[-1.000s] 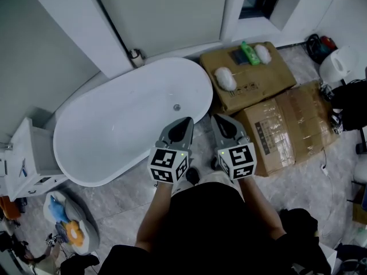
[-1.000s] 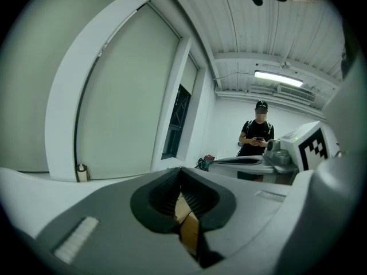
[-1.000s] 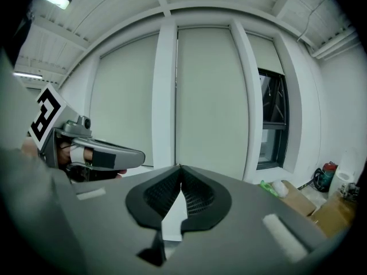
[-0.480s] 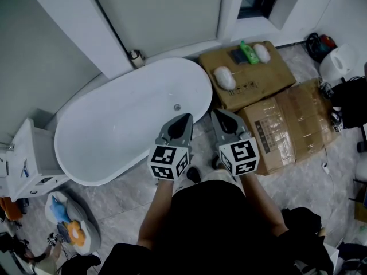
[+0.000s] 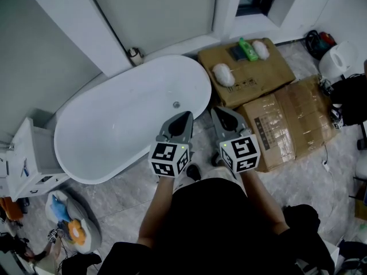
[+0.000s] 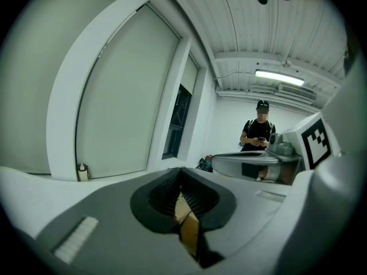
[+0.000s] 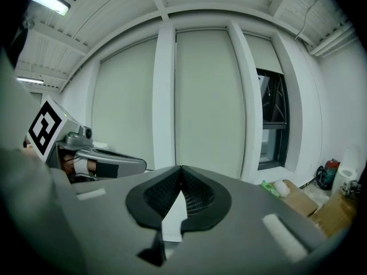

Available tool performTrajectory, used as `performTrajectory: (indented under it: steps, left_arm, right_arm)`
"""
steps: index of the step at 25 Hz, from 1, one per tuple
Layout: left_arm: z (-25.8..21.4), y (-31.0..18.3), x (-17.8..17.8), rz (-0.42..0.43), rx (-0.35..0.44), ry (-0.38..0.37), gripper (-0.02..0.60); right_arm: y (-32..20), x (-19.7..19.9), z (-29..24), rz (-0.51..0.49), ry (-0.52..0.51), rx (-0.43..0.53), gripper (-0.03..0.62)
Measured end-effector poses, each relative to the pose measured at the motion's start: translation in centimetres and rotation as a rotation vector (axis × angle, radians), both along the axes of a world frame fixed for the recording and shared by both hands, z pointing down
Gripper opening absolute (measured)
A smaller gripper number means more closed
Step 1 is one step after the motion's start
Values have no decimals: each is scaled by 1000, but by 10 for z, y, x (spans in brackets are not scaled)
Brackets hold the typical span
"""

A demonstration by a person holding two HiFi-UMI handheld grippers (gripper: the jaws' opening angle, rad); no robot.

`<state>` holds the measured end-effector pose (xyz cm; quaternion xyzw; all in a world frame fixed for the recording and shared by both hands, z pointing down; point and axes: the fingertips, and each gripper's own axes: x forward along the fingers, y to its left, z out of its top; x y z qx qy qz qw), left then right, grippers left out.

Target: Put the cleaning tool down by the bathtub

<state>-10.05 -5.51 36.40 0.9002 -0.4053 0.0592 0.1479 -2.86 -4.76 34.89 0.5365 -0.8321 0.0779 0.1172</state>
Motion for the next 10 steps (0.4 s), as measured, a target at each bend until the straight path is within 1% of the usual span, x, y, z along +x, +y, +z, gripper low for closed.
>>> performTrajectory:
  steps: [6,10]
  left_arm:
    - [0,1,-1,-5,1,-5,0]
    - [3,0,-1,-9,13,-36,0]
  right_arm:
    - [0,-2,1,-4,-5,-6,6]
    - [-1,0,2,-5,-2,-3,6]
